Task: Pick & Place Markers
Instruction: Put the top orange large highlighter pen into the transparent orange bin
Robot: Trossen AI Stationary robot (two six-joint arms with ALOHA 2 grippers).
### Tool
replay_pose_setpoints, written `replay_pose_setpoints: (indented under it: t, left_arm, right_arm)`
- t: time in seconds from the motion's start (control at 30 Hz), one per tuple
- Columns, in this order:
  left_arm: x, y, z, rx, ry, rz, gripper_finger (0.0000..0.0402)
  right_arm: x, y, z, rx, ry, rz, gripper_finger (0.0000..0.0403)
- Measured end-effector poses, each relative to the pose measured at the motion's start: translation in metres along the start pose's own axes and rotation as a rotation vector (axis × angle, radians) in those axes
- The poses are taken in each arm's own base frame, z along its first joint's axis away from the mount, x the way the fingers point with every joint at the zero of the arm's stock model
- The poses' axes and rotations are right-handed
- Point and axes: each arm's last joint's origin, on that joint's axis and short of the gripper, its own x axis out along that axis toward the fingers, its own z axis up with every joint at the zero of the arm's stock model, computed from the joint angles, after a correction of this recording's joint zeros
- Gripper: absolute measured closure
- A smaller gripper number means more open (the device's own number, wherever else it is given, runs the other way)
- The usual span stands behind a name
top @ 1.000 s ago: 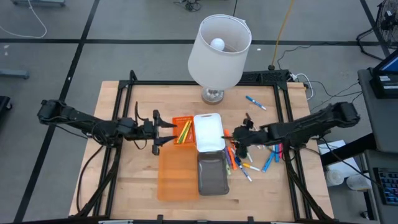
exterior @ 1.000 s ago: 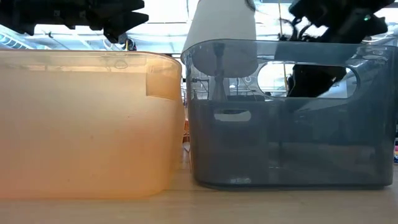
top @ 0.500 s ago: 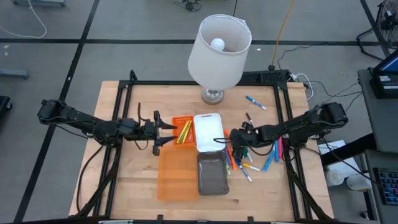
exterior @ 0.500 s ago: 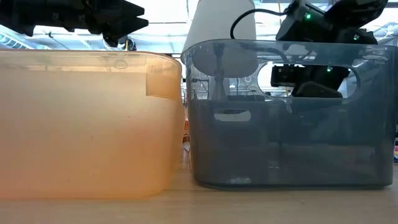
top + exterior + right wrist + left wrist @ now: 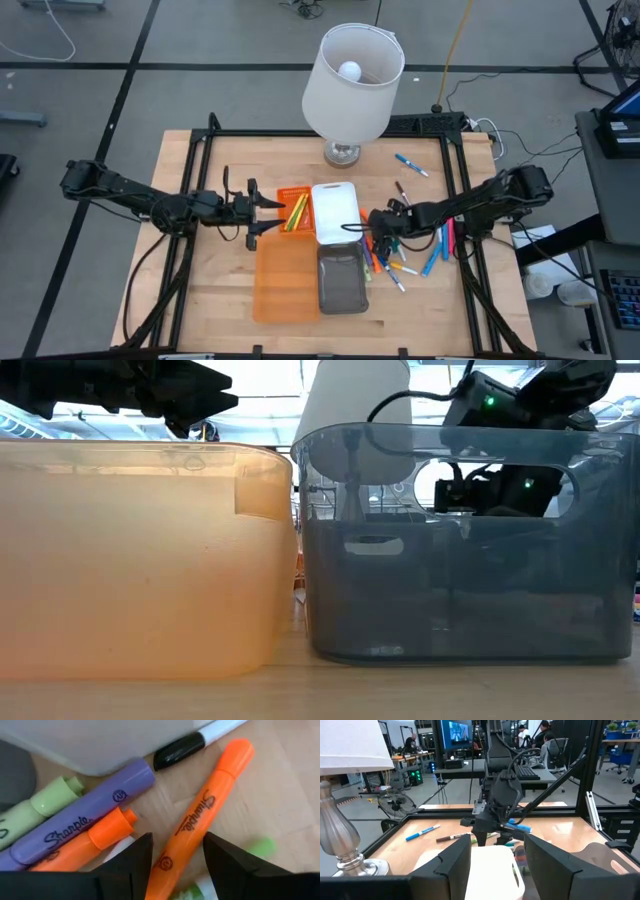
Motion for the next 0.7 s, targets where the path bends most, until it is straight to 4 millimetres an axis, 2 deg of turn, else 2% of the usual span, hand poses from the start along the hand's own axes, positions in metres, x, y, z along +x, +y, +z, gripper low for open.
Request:
replay_pose_setpoints:
  t: [0.3, 0.4, 0.57, 0.7]
  left_arm:
    - [0.000, 0.000, 0.000, 0.001, 0.004, 0.000, 0.0215]
    - [0.000, 0.000, 0.000, 0.001, 0.004, 0.000, 0.0215]
    - [0.000, 0.000, -0.001, 0.000, 0.007, 0.000, 0.0215]
    - [0.000, 0.000, -0.001, -0.002, 0.010, 0.000, 0.0215]
  right_arm:
    - [0.000, -0.002, -0.002, -0.055, 0.026, -0.016, 0.0249]
    - [0.000, -0.005, -0.004, -0.046, 0.053, -0.025, 0.0277]
    - [0.001, -0.012, -0.003, -0.014, 0.092, -0.004, 0.0350]
    - [0.000, -0.014, -0.002, -0.014, 0.093, -0.006, 0.0358]
